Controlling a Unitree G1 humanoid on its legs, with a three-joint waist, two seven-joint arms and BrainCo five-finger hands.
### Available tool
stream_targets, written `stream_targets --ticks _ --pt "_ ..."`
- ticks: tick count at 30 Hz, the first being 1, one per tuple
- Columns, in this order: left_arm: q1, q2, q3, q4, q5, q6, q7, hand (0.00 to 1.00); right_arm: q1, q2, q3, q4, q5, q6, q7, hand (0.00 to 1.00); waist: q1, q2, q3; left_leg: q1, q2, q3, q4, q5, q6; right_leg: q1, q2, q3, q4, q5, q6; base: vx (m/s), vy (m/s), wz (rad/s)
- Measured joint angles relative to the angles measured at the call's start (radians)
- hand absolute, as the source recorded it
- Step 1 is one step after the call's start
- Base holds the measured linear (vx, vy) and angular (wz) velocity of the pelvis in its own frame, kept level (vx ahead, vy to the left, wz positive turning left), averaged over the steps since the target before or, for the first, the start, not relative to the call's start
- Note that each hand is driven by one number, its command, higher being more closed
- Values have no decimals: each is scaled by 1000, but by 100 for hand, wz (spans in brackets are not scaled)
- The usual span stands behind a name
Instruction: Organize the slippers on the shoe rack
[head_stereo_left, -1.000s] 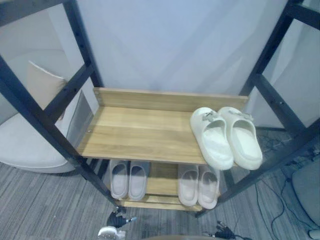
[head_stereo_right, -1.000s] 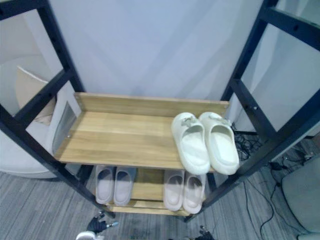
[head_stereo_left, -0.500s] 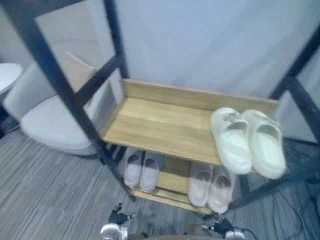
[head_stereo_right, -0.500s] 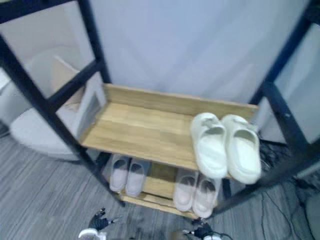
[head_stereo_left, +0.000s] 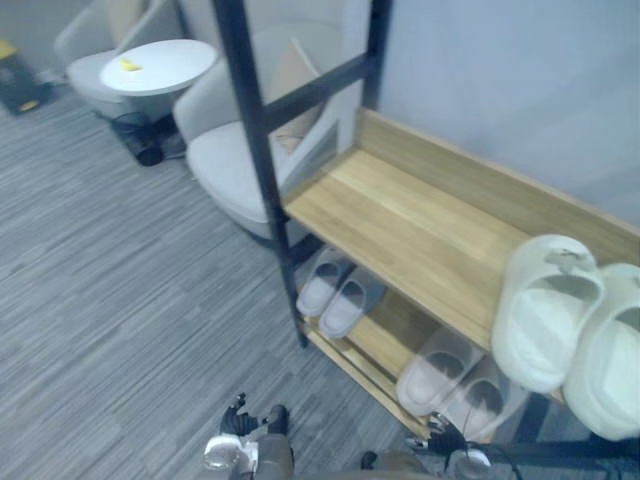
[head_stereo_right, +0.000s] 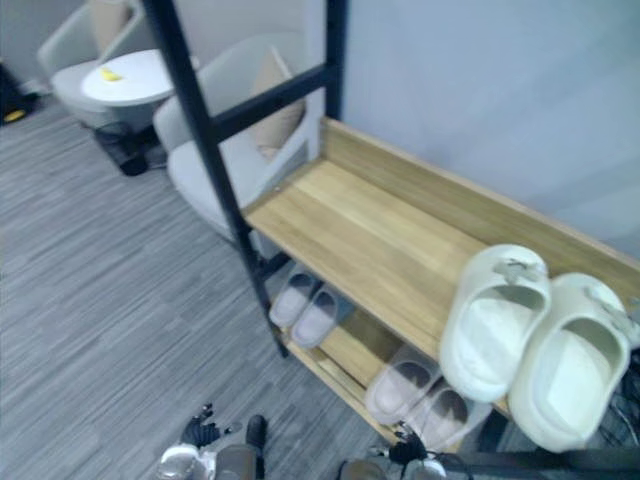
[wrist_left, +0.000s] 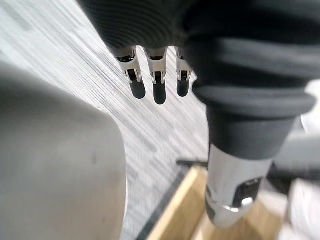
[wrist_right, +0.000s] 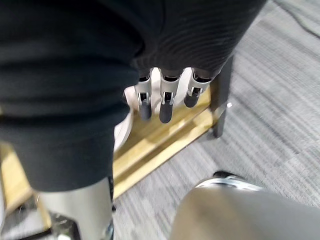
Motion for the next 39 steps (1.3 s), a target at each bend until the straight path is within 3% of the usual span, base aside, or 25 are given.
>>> stream_targets --ticks 3,4,7,9,11,12,13,14,15,16,17,19,20,21,23,25,26,27,28,30,31,34,37,38,39 --pt "-18 -3 3 42 4 1 -1 0 -24 31 -10 1 0 -1 1 0 -4 26 -9 40 44 113 25 -89 -11 9 -6 -38 -29 31 38 -28 217 53" --pt "-17 -3 5 43 7 0 -1 0 -26 57 -16 3 0 0 1 0 -8 11 -8 57 25 133 -16 -93 -9 35 -10 -55 -68 50 63 -73 254 50" --pt "-11 13 5 45 21 2 -1 0 -23 111 -15 1 1 -3 11 0 -7 -20 -23 114 -47 129 -140 -60 8 76 -47 -60 -143 85 73 -62 167 26" --pt "-9 29 -15 54 30 2 -2 0 -24 130 -16 1 0 -3 12 0 -17 -46 -38 144 -124 104 -208 -51 41 66 -113 -70 -91 50 110 -46 190 36" --pt "-10 42 -17 55 30 1 -3 0 -27 130 -12 4 0 0 13 0 -16 -67 -35 148 -173 99 -220 -62 57 48 -166 -79 -16 8 113 -41 180 35" --pt "-9 45 -20 54 28 1 -2 0 -24 130 -10 5 0 3 14 0 -16 -84 -29 170 -200 84 -251 -65 66 43 -197 -79 31 -23 77 65 206 52" --pt "-8 47 -20 54 29 2 -1 0 -18 130 -12 4 0 3 16 0 -24 -90 -27 190 -232 45 -283 -71 98 32 -219 -77 106 -31 10 123 111 45" --pt "-12 34 -20 54 28 2 1 0 -19 119 -15 0 -1 3 19 0 -28 -67 -16 207 -234 17 -295 -57 124 -13 -226 -67 229 -1 -37 104 107 37" --pt "-15 32 -20 54 28 3 1 0 -27 113 -16 -3 0 2 20 0 -27 -60 -6 217 -229 1 -298 -50 133 -47 -222 -60 278 3 -52 70 67 41" --pt "-15 27 -21 58 28 5 2 0 -35 101 -15 -7 -1 -1 18 0 -40 -22 -3 224 -178 -33 -291 -46 129 -87 -128 -23 287 -30 -20 91 63 52" --pt "-15 27 -21 58 27 5 3 0 -33 97 -11 -6 0 -4 18 0 -42 -11 -4 226 -149 -60 -295 -48 127 -114 -55 -10 258 -39 -12 212 25 89" --pt "-29 37 -22 58 17 5 2 0 -34 116 -11 -15 4 -17 15 0 -51 -44 9 228 -131 -163 -303 -54 115 -184 95 73 136 -14 15 272 -51 115" --pt "-33 35 -22 63 15 4 2 0 -34 119 -12 -17 4 -18 14 0 -57 -49 8 226 -136 -188 -299 -59 106 -190 117 102 101 0 18 263 -102 143" --pt "-32 28 -22 67 7 4 2 0 -34 122 -13 -19 5 -21 14 0 -69 -54 6 221 -155 -239 -281 -71 88 -196 129 137 69 23 -7 283 -124 166" --pt "-32 13 -18 73 -7 -1 5 0 -32 121 -14 -11 6 -22 14 0 -77 -55 -2 223 -196 -351 -207 -119 78 -163 106 117 18 102 -25 390 -166 183" --pt "-36 -3 5 75 -16 -2 6 0 -38 114 -33 -6 6 -22 14 0 -71 -24 -6 205 -178 -374 -137 -154 47 -123 102 55 8 105 -28 384 -122 128" --pt "-34 -26 31 58 -22 -7 6 0 -47 110 -51 -4 7 -17 9 0 -62 4 1 128 -169 -308 14 -166 -9 -87 97 0 -27 96 -40 483 -98 134" --pt "-34 -39 69 41 -23 -5 7 0 -56 104 -45 -7 8 -12 8 0 -61 14 14 59 -143 -210 170 -150 -55 -33 98 -23 -69 89 -46 394 -68 127" --pt "-33 -39 81 36 -23 -5 7 0 -59 105 -43 -6 8 -10 7 0 -58 13 19 40 -131 -174 215 -146 -64 -11 98 -28 -82 85 -50 367 -77 76" --pt "-36 -29 96 30 -41 -6 9 0 -63 112 -36 1 9 -2 2 0 -34 4 46 7 -13 41 370 -202 -14 121 95 -67 -141 70 -68 330 -86 42" --pt "-36 -29 97 28 -43 -6 9 0 -64 112 -36 2 9 -2 2 0 -33 3 47 5 -6 56 364 -210 -11 131 92 -72 -145 69 -67 282 -22 40" --pt "-40 -30 93 8 -46 -7 8 0 -72 108 -37 1 9 -2 -1 0 -25 -1 52 -77 9 166 248 -220 -5 210 30 -144 -189 21 -12 305 70 66" --pt "-49 -30 92 -7 -46 -8 8 0 -62 106 -35 7 8 3 -1 0 -21 4 51 -153 16 319 51 -117 53 286 4 -242 -233 -16 44 356 184 84" --pt "-45 -29 98 -7 -46 -8 7 0 -68 106 -28 17 8 2 -2 0 -8 5 48 -154 5 337 42 -38 121 310 -1 -244 -231 -42 71 518 295 47" --pt "-45 -18 104 -5 -46 -5 8 0 -86 113 -9 32 8 0 -1 0 -7 -19 48 -149 -34 332 48 -87 127 310 -37 -241 -200 -36 57 437 250 46"
